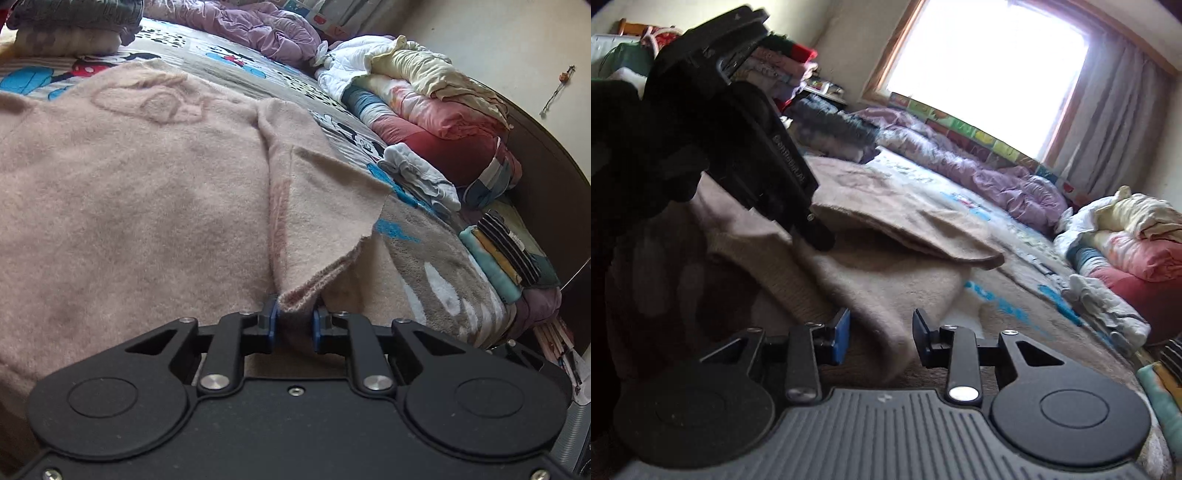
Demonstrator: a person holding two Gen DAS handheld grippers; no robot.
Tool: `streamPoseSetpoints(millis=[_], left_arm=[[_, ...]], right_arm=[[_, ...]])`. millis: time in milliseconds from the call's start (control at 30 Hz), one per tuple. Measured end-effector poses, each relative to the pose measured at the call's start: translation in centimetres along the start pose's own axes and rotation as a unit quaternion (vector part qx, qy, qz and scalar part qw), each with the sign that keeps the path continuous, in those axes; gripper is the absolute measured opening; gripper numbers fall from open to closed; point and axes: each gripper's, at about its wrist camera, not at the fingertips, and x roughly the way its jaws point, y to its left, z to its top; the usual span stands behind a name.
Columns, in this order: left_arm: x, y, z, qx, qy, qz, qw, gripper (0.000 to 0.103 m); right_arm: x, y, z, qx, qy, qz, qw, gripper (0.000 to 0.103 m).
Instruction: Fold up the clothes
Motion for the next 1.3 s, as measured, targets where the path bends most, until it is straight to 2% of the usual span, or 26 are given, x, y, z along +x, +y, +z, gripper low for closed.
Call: streamPoseSetpoints(millis=[100,200,333,433,567,633,700,800,900,967,1033,1100,1200,1300], left_arm=[[-0.5,-0.8,0.2,0.011,-0.008,-0.010,0.9999,0.013],[-0.3,-1.1,0.1,0.024,-0.008,-0.008,0.9997,0.013],[-0.1,-0.9,-0.2,0.019,-0.006,-0.006,0.9998,0.013],[0.3,-0.3,-0.6,0.005,0.001,-0.002,1.0000,0.014],[-0.4,-1.0,-0.1,0.033,-0.004,0.001,0.9994,0.017],[-1.1,-1.1,0.2,0.035,-0.006,-0.017,0.9992,0.032],[-2.0,-0.9,0.7,0.029,-0.016,-0.037,0.9988,0.042],[-3.1,-0.5,1.7,0.025,-0.039,-0.046,0.9979,0.043],[-3.4,0.6,2.4,-0.008,-0.054,-0.060,0.9967,0.043],[-3.2,1.2,2.7,-0.024,-0.059,-0.054,0.9965,0.043],[-2.9,1.4,2.8,-0.026,-0.058,-0.045,0.9970,0.043],[-3.0,1.4,2.9,-0.019,-0.061,-0.039,0.9972,0.043],[-3.1,1.1,3.3,-0.009,-0.065,-0.040,0.9970,0.043],[-3.0,0.0,4.5,0.028,-0.067,-0.036,0.9967,0.043]], right_arm=[[-0.3,-0.3,0.1,-0.013,-0.005,-0.019,1.000,0.036],[0.0,-0.7,0.0,-0.014,0.028,-0.037,0.999,0.029],[0.0,-1.7,0.0,0.044,0.046,-0.026,0.998,0.024],[0.6,-2.0,-0.6,0.069,0.075,-0.013,0.995,0.023],[-0.4,-0.9,0.0,0.035,0.046,-0.002,0.998,0.023],[-0.9,-0.4,0.2,0.019,0.032,0.004,0.999,0.025],[-1.4,0.1,0.5,0.004,0.015,0.009,1.000,0.029],[-1.7,0.4,1.1,0.002,-0.026,0.012,1.000,0.030],[-1.2,-0.1,1.7,0.019,-0.067,0.004,0.998,0.035],[0.3,-0.6,1.9,0.036,-0.058,0.004,0.998,0.040],[2.7,-1.3,1.5,0.067,0.013,0.027,0.997,0.041],[2.7,-2.3,1.0,0.104,0.029,0.045,0.993,0.041],[0.7,-2.2,1.9,0.076,0.012,0.038,0.996,0.040],[-0.7,-2.4,2.3,0.081,-0.035,0.046,0.995,0.044]])
